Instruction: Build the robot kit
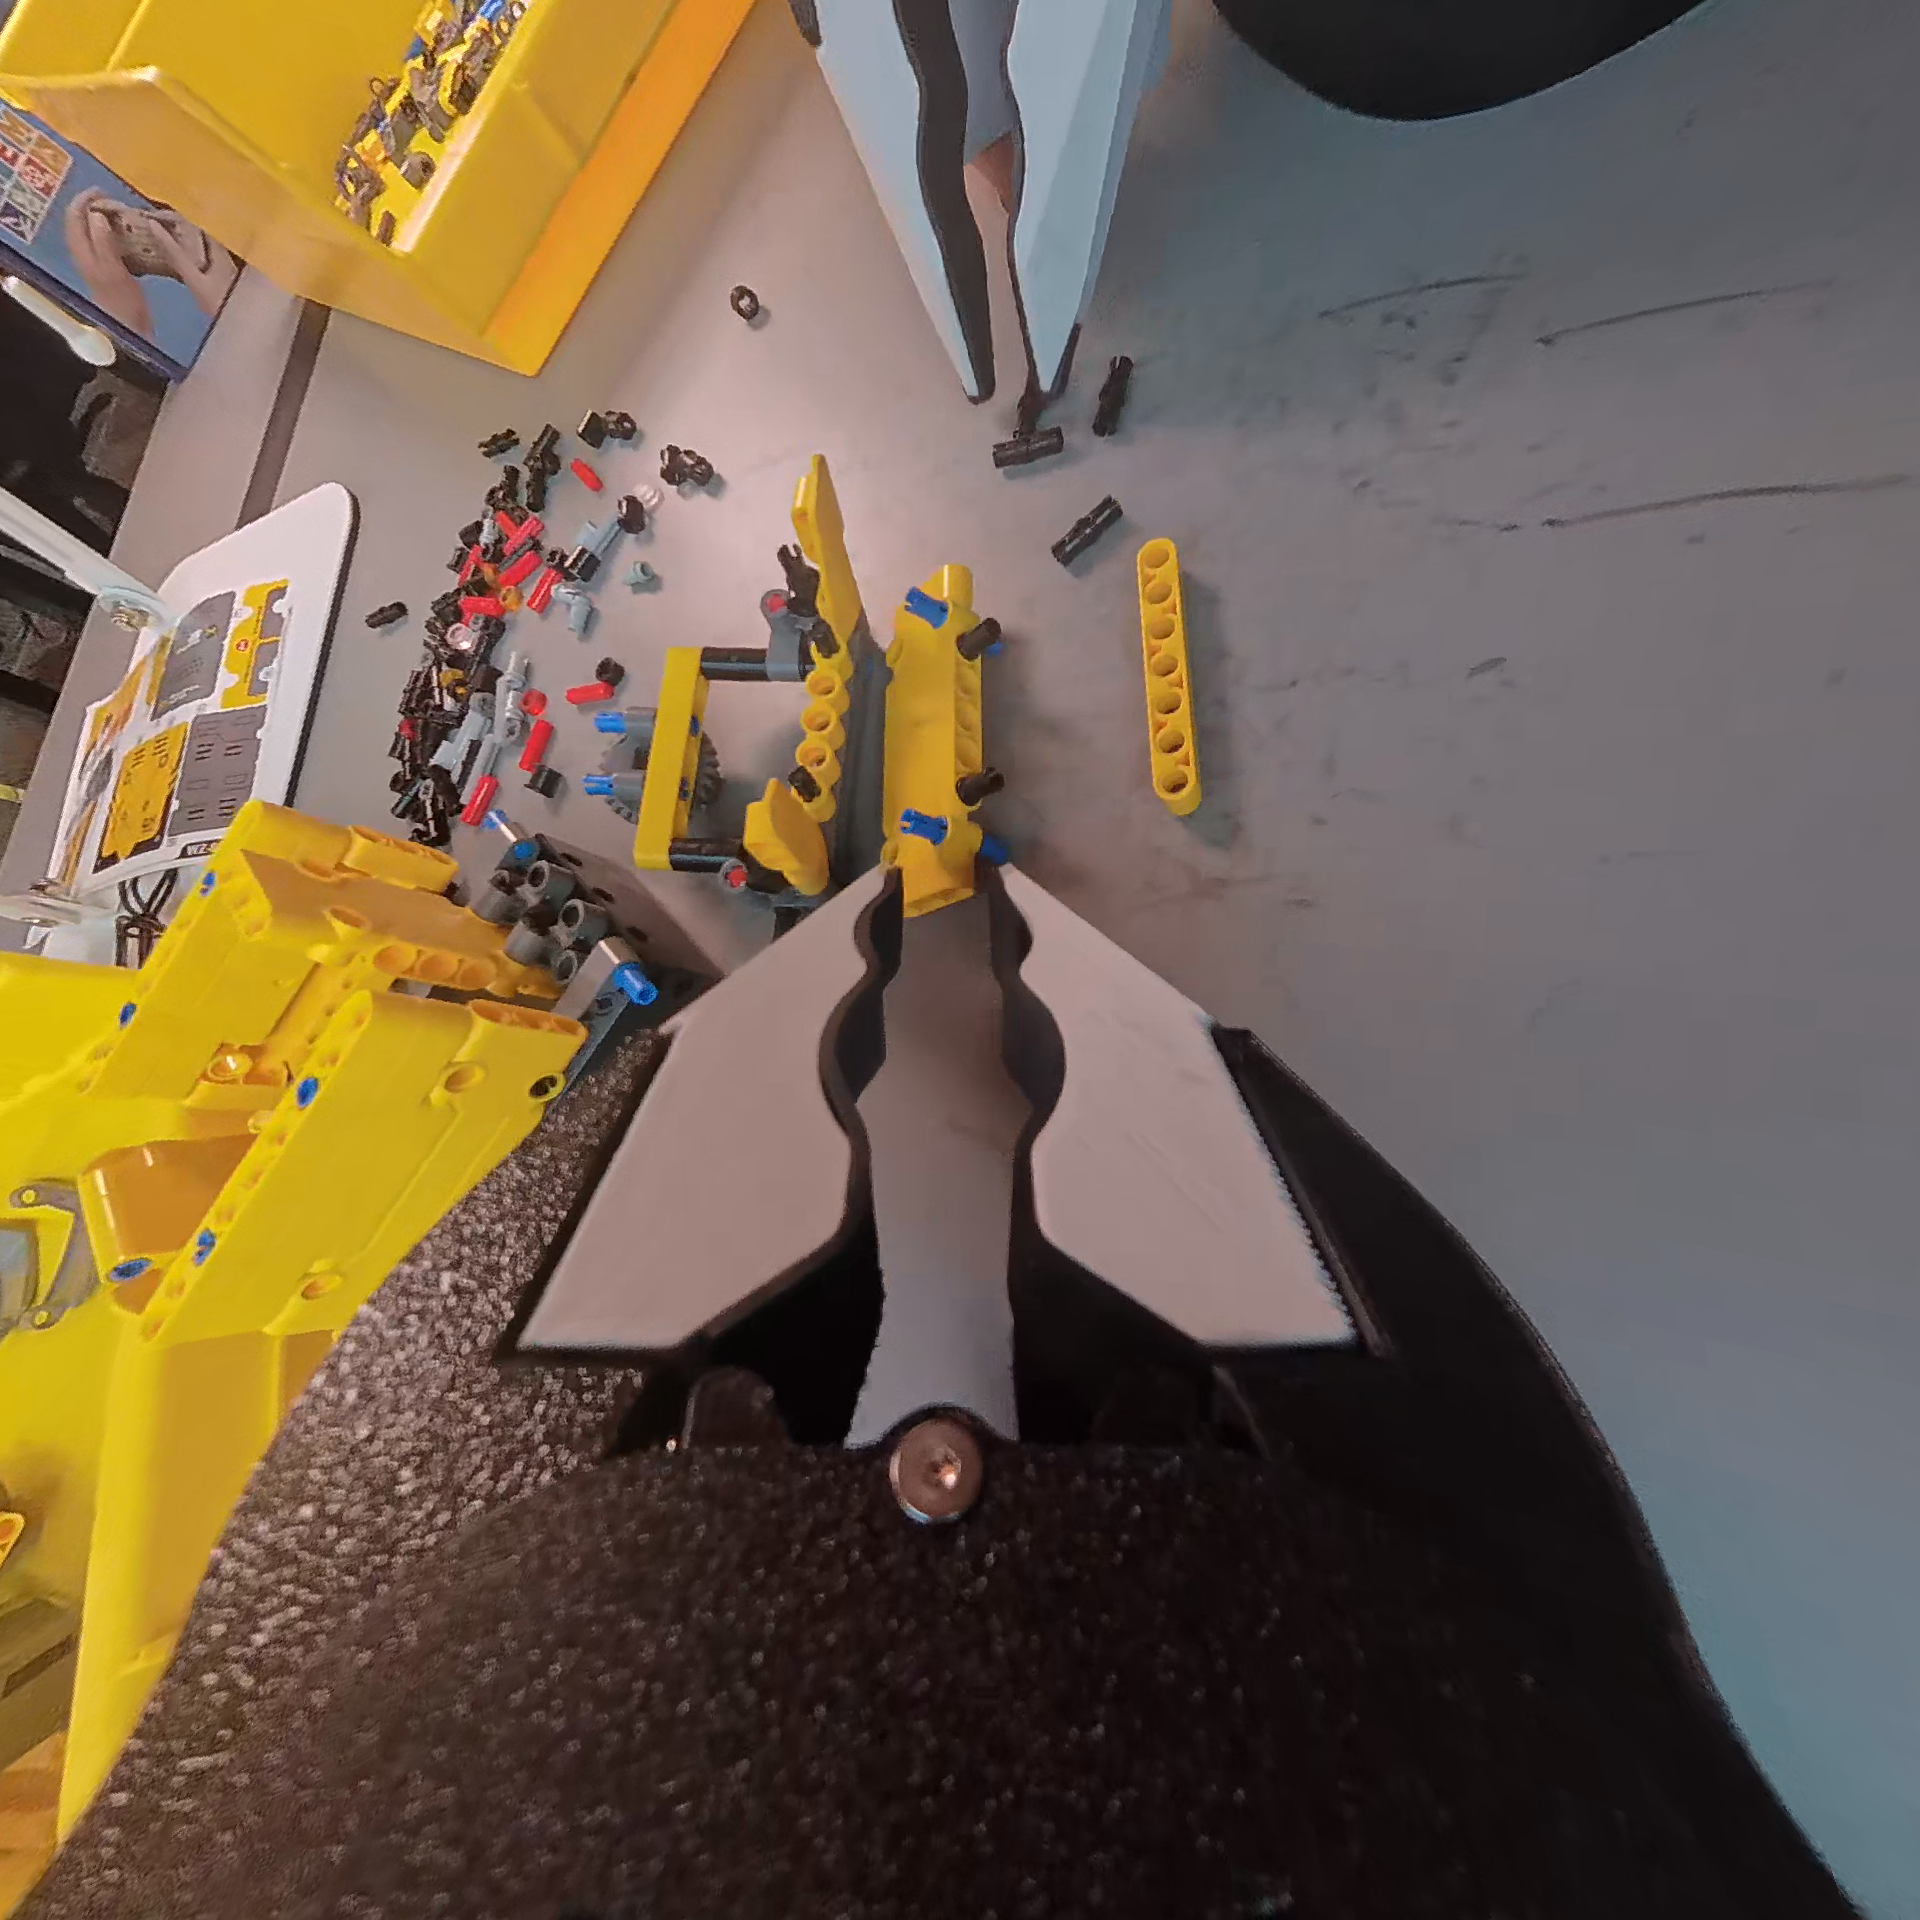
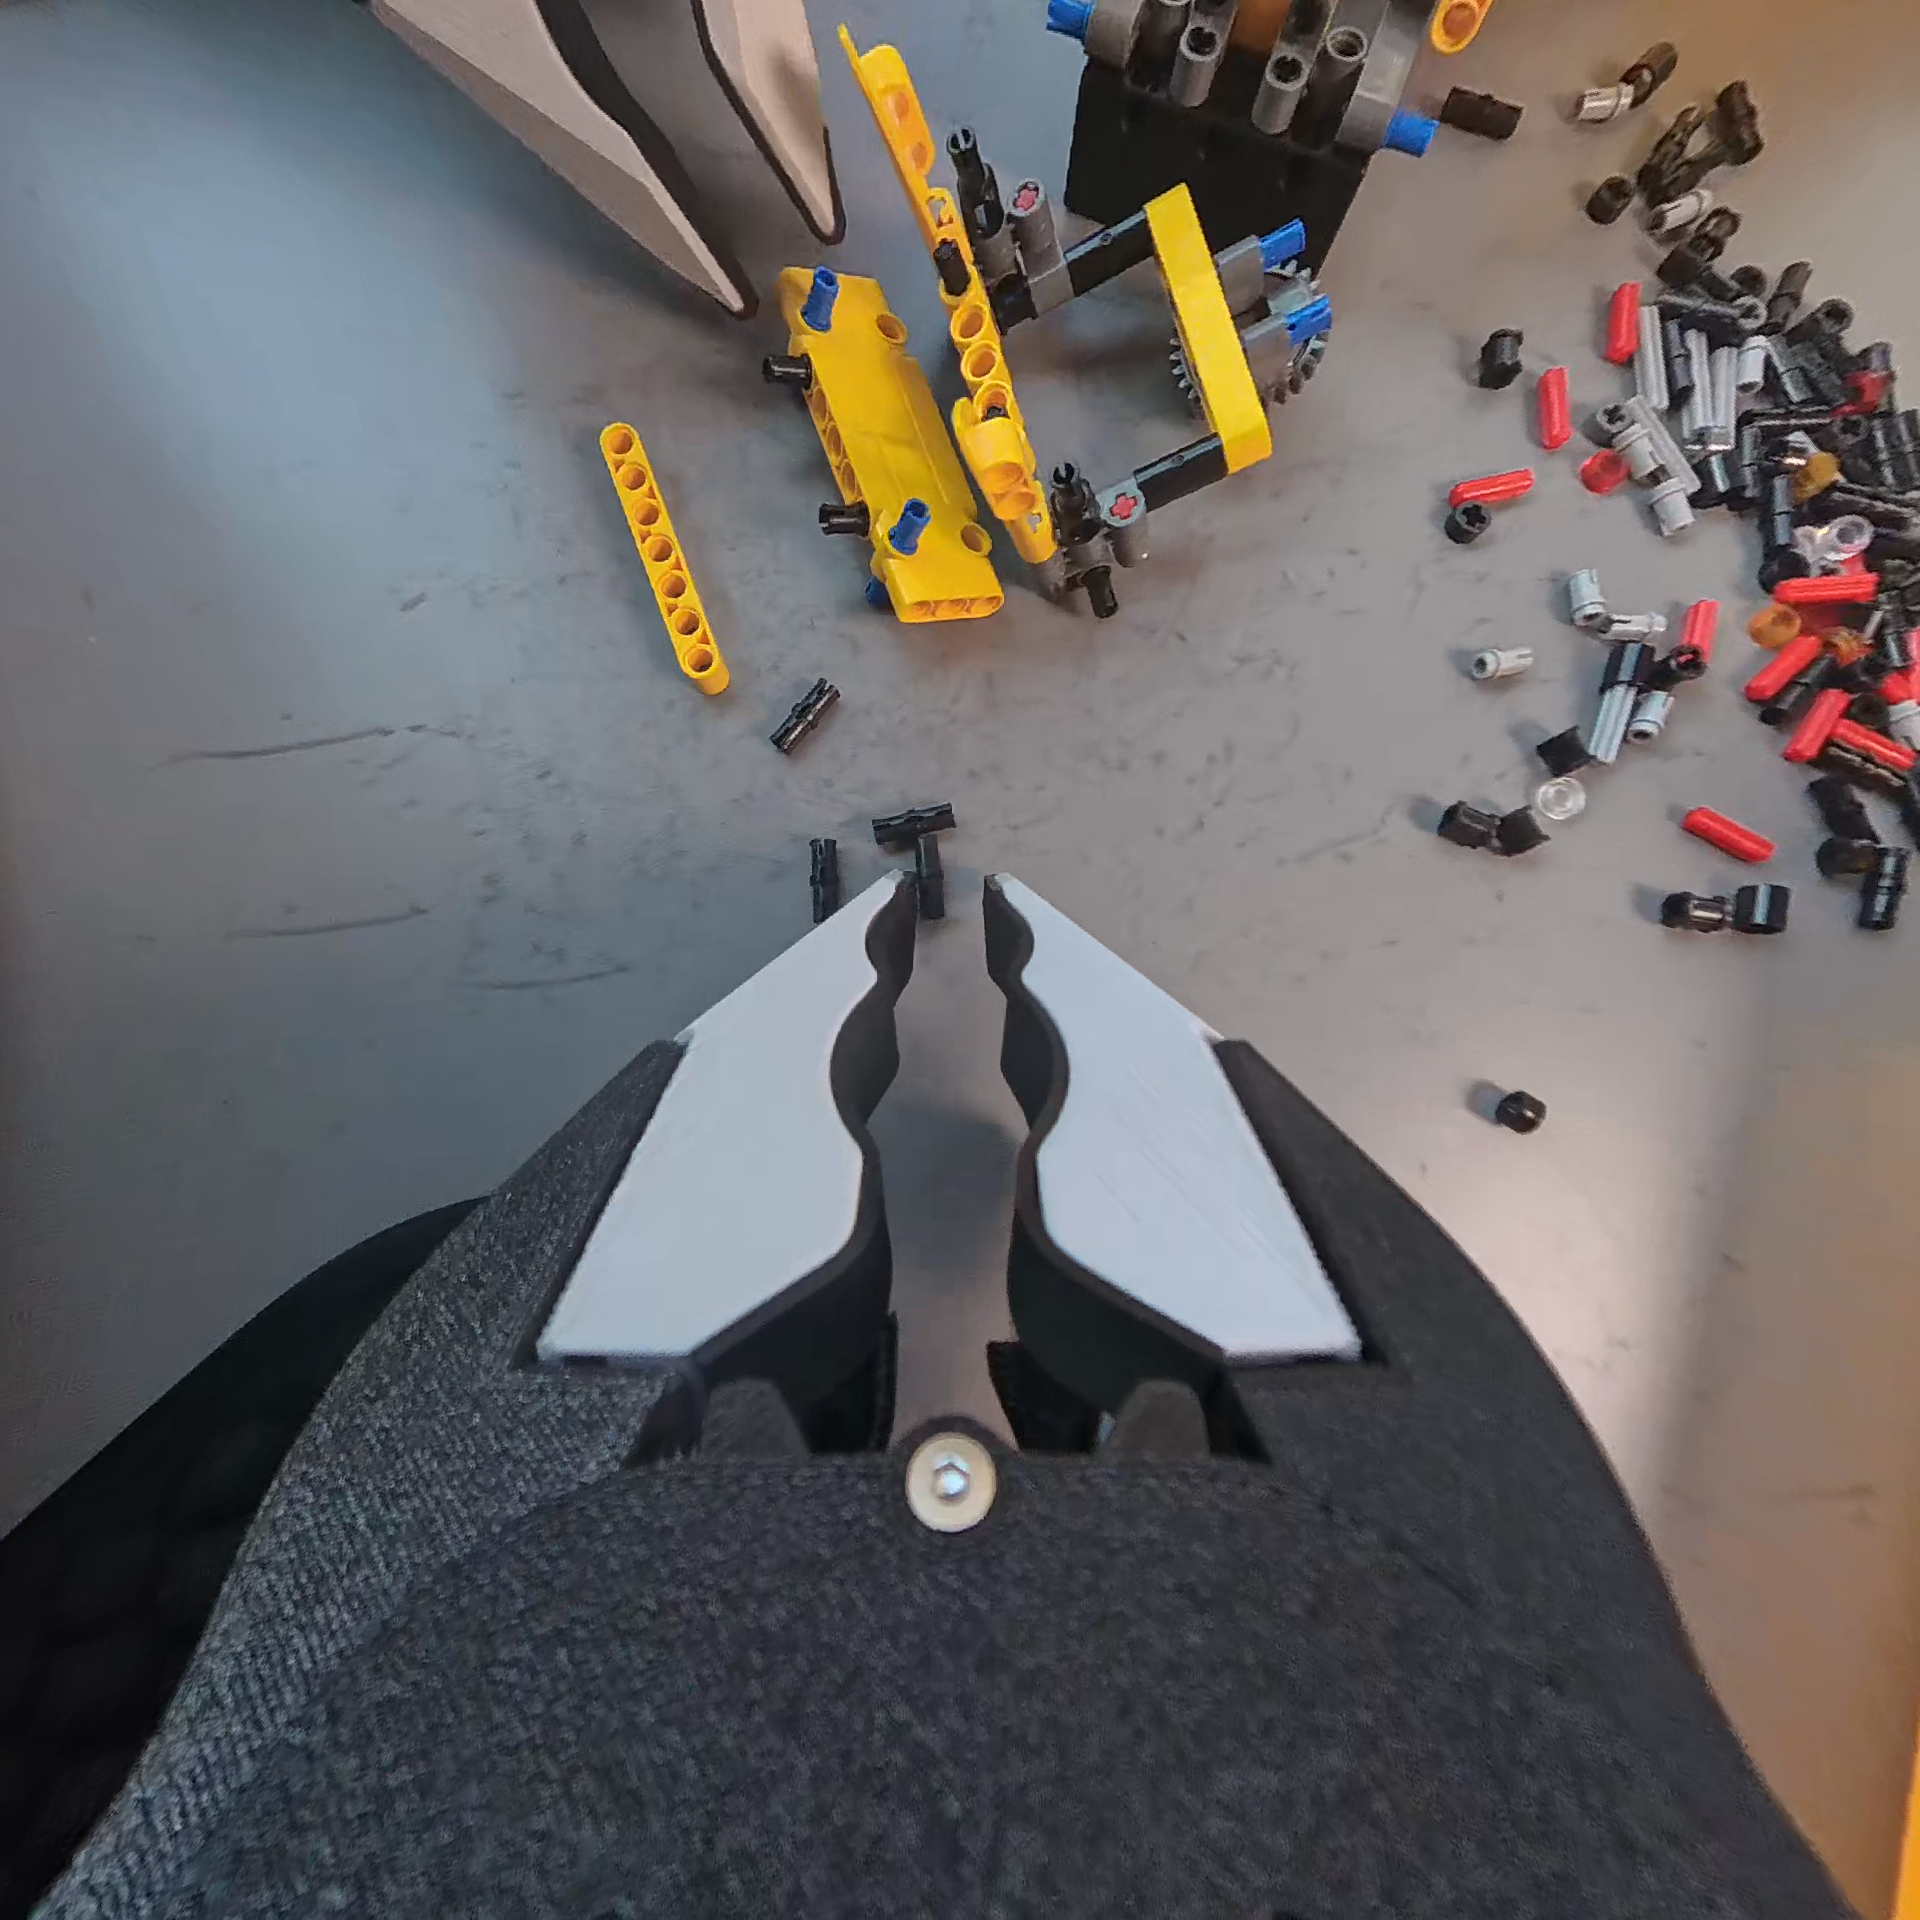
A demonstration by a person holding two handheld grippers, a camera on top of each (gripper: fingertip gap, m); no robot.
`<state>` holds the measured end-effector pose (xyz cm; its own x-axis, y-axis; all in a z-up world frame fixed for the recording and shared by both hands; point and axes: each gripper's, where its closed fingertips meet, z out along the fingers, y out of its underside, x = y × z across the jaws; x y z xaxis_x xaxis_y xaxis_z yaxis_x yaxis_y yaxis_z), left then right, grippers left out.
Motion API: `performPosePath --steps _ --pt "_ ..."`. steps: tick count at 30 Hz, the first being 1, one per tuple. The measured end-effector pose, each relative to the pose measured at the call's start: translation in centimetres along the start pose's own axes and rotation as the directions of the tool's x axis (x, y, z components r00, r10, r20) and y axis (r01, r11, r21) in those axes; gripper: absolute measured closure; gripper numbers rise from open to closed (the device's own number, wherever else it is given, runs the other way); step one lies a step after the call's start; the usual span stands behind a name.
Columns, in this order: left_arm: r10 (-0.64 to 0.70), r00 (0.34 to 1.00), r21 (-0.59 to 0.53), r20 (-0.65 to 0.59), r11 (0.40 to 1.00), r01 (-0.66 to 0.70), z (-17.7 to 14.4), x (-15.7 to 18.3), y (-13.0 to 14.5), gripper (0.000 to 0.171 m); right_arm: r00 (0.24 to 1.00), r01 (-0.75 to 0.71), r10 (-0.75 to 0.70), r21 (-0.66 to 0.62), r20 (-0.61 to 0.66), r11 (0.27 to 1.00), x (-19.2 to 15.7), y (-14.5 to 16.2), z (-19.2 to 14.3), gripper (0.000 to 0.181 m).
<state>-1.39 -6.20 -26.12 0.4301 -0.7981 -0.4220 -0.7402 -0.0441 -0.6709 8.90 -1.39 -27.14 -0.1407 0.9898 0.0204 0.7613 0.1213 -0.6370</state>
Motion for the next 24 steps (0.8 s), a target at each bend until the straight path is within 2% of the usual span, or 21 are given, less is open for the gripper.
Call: performPosePath --steps 3,6,8,11,13,17,21,24 --pt "-0.027 0.998 0.054 -0.058 0.998 0.03 -1.1 0.4 -0.6 0.153 1.0 0.019 -0.018 -0.018 0.013 1.0 -0.3 0.0 0.3 0.177" --pt "-0.07 0.991 0.133 -0.111 0.987 0.085 -2.3 0.5 -1.8 0.154 1.0 0.02 -0.02 -0.018 0.004 1.0 -0.2 0.1 0.1 0.177" --pt "-0.101 0.986 0.178 -0.129 0.976 0.123 -2.6 0.5 -2.7 0.155 1.0 0.014 -0.014 0.028 -0.005 1.0 -0.3 -0.7 -0.5 0.178" --pt "-0.185 0.965 0.25 -0.185 0.941 0.228 -2.6 0.8 -4.4 0.155 0.998 0.06 -0.061 0.178 0.0 0.982 -1.6 -3.9 -1.7 0.178" --pt "-0.283 0.921 0.296 -0.268 0.885 0.358 -2.7 0.9 -5.9 0.153 0.993 0.114 -0.117 0.282 -0.006 0.953 -2.8 -6.5 -2.1 0.178" --pt "-0.445 0.773 0.312 -0.452 0.733 0.605 -3.0 0.8 -8.1 0.146 0.979 0.198 -0.2 0.408 -0.038 0.891 -4.5 -10.0 -1.7 0.177" --pt "-0.527 0.667 0.305 -0.527 0.615 0.727 -3.4 -0.3 -8.3 0.147 0.976 0.214 -0.205 0.462 -0.071 0.861 -4.6 -11.2 -1.2 0.177" --pt "-0.562 0.623 0.289 -0.543 0.572 0.768 -3.4 -1.0 -7.9 0.154 0.977 0.211 -0.2 0.491 -0.075 0.845 -4.7 -11.4 -1.0 0.177"
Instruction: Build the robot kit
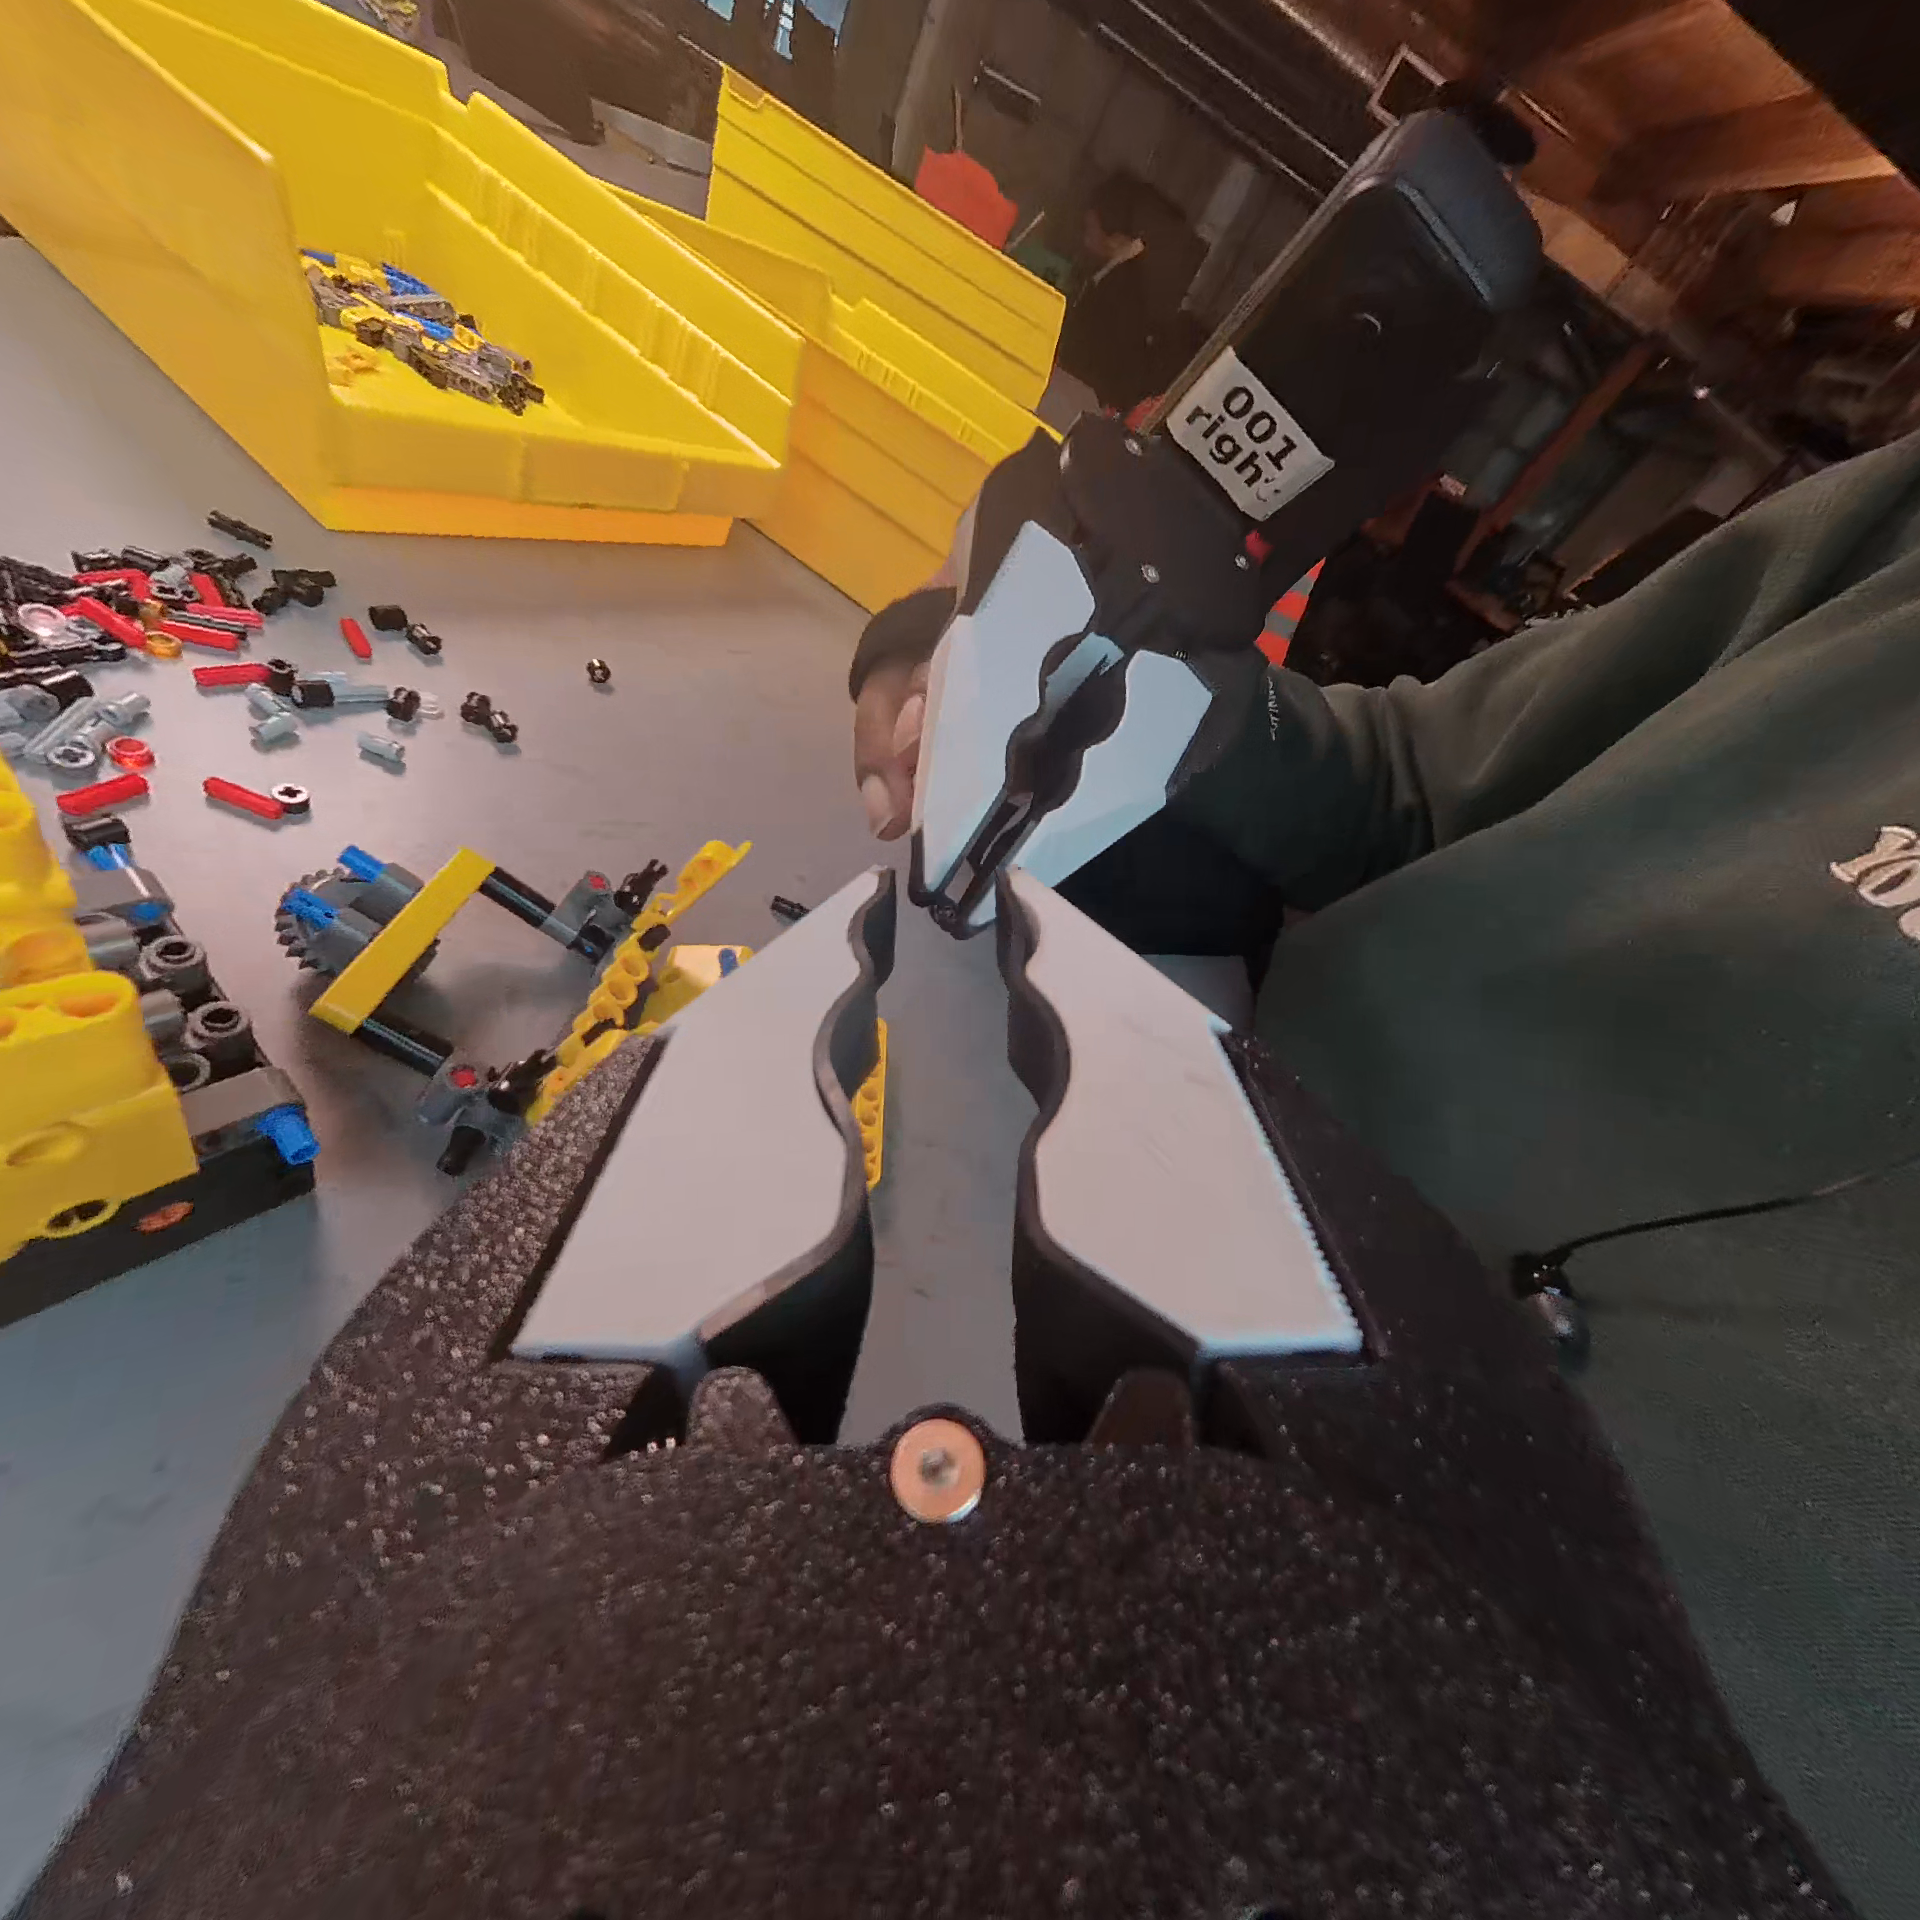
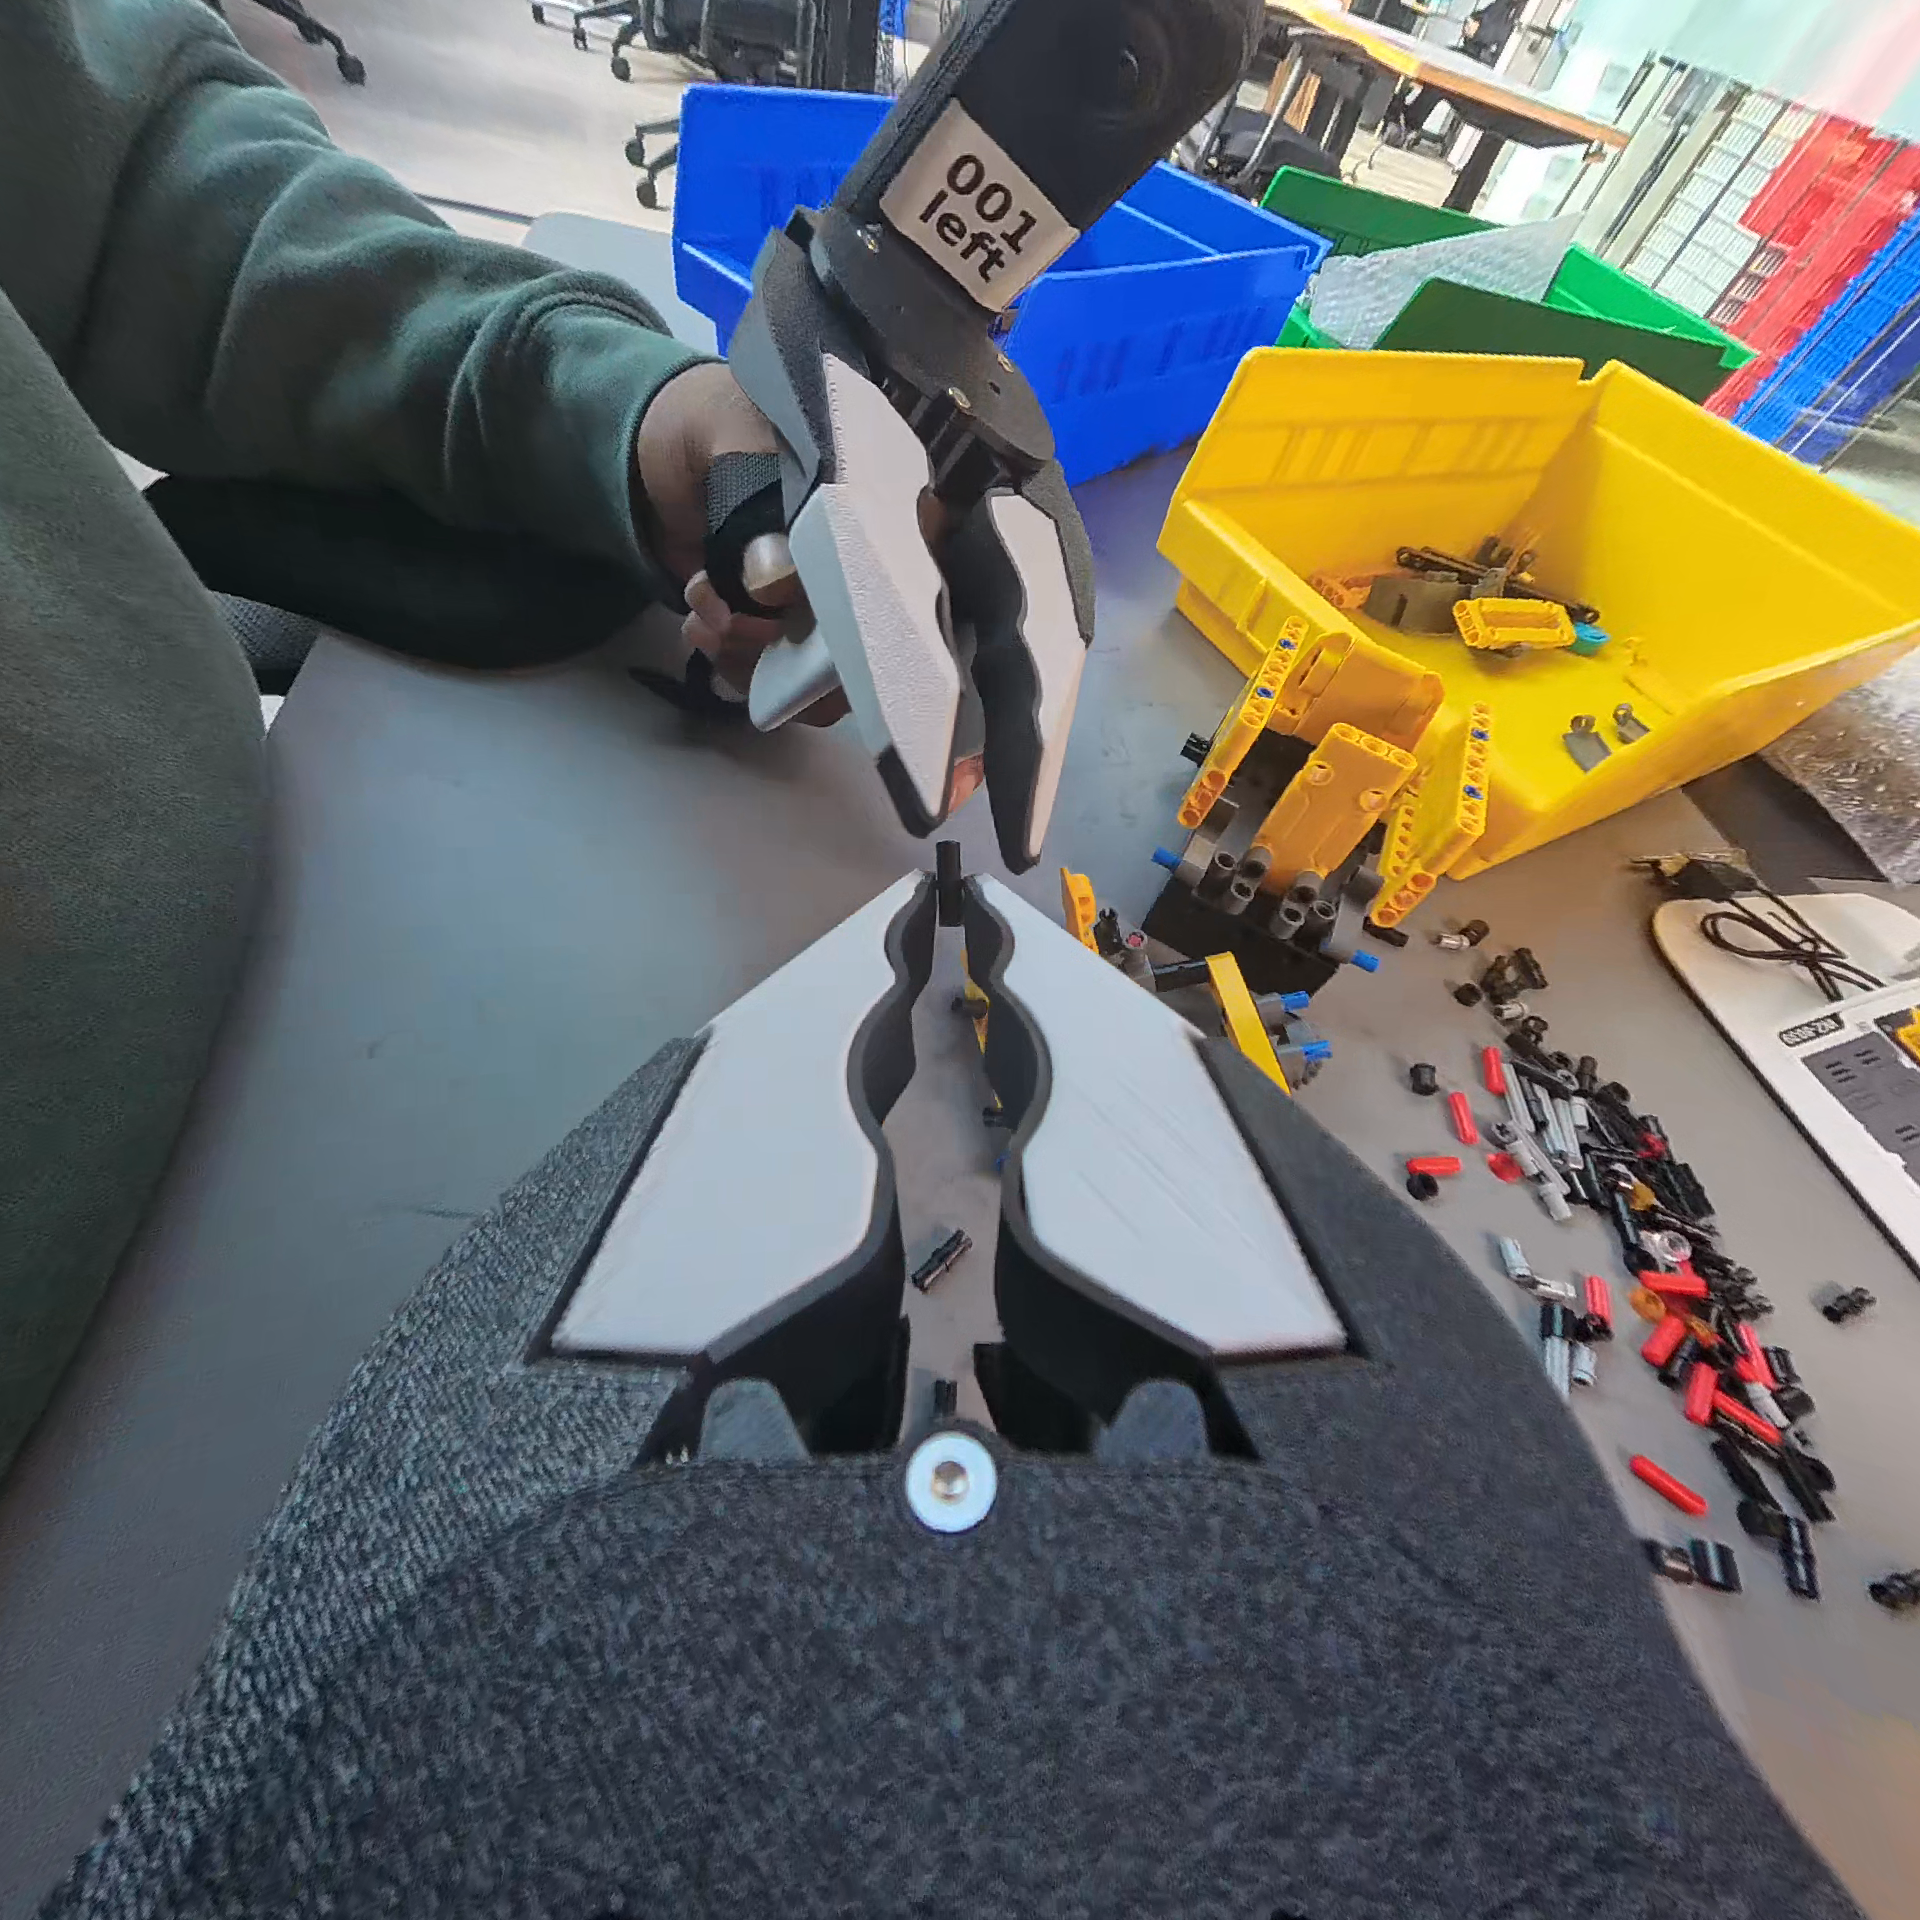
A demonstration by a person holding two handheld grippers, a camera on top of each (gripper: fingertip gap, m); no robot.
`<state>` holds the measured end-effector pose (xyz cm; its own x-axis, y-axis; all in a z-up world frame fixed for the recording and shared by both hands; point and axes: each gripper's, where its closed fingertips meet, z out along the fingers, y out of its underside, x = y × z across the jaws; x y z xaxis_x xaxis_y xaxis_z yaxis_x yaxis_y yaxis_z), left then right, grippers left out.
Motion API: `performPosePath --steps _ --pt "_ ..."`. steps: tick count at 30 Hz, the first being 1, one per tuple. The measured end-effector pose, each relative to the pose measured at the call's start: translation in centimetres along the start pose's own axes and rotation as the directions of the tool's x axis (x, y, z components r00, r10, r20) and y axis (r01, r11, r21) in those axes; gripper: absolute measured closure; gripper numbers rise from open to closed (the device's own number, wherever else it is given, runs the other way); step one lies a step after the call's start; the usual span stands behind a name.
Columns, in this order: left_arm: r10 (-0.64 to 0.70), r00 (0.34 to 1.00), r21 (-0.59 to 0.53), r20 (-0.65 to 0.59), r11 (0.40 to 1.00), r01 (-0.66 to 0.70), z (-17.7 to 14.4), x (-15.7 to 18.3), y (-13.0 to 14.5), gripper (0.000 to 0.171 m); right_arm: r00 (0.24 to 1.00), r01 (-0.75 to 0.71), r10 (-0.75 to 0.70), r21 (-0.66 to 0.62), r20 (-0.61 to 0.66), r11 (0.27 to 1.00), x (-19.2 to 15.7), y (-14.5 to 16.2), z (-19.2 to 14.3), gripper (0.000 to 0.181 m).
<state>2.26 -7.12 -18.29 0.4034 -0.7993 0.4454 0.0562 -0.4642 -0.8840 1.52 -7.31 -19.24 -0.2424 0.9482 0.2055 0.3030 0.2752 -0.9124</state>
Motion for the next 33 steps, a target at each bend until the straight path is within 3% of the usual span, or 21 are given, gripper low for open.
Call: performPosePath --steps 8,14,33 --pt "0.01 1.0 -0.01 0.006 1.0 -0.01 -0.1 -0.2 0.2 0.164 0.998 0.032 -0.03 0.034 -0.048 0.999 0.3 -0.3 0.3 0.177" --pt "-0.057 0.998 0.017 -0.013 0.998 0.057 -0.4 -0.5 -0.1 0.165 0.996 0.023 -0.018 0.057 -0.09 0.998 0.6 -0.6 0.5 0.177" --pt "-0.141 0.987 0.048 -0.081 0.988 0.145 -0.5 -0.3 -0.6 0.168 0.997 -0.026 0.037 0.145 -0.074 0.989 0.7 -1.2 0.3 0.178"
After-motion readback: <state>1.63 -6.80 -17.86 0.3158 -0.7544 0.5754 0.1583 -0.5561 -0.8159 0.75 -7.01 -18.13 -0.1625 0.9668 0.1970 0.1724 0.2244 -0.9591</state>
